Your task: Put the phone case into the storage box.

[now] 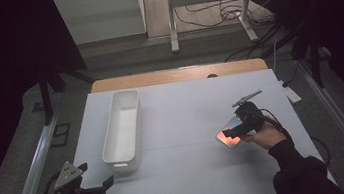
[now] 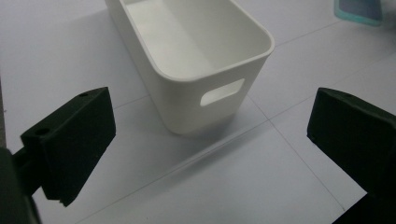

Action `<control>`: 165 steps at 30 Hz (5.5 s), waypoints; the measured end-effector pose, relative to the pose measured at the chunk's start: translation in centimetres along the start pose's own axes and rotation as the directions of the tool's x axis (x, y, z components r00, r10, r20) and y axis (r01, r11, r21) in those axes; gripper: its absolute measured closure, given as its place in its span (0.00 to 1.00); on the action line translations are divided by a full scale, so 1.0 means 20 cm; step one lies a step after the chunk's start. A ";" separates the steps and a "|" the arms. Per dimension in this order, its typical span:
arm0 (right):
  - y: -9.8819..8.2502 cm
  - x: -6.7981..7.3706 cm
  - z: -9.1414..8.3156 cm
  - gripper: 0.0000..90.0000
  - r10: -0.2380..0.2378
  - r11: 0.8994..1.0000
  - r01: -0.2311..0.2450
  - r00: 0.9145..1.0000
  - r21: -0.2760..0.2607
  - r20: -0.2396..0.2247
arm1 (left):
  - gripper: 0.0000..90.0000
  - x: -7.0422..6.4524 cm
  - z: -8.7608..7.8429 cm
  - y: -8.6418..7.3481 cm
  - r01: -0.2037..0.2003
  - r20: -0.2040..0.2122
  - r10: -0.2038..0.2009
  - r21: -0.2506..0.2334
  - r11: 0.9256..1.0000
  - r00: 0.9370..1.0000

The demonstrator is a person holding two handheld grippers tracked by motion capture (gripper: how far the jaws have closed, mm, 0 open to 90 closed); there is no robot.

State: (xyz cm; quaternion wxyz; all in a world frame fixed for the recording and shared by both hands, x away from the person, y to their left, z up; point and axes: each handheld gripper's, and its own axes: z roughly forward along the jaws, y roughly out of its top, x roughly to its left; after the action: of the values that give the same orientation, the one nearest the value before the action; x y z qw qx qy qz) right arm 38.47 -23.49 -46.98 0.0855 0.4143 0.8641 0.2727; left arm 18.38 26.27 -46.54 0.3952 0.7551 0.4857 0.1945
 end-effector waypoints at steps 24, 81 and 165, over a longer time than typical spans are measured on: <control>0.02 0.02 0.05 0.99 -0.098 0.992 0.101 0.994 0.080 -0.051 | 0.02 0.00 0.00 0.00 -0.003 -0.003 0.003 0.006 1.000 1.000; 0.05 0.13 0.23 0.99 -0.141 0.978 0.149 0.988 0.146 -0.066 | 0.02 0.00 0.00 0.00 -0.007 0.008 0.007 0.004 1.000 1.000; -0.31 -0.14 -0.07 0.99 0.001 0.982 -0.007 0.999 0.190 0.033 | 0.03 0.00 0.00 0.00 -0.003 0.010 0.003 0.006 1.000 1.000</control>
State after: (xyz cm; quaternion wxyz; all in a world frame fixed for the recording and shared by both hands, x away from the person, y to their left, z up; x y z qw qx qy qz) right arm 35.60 -29.34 -49.37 0.0593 0.4266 0.8839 0.1822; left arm 18.48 26.26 -46.55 0.3952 0.7580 0.4829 0.1898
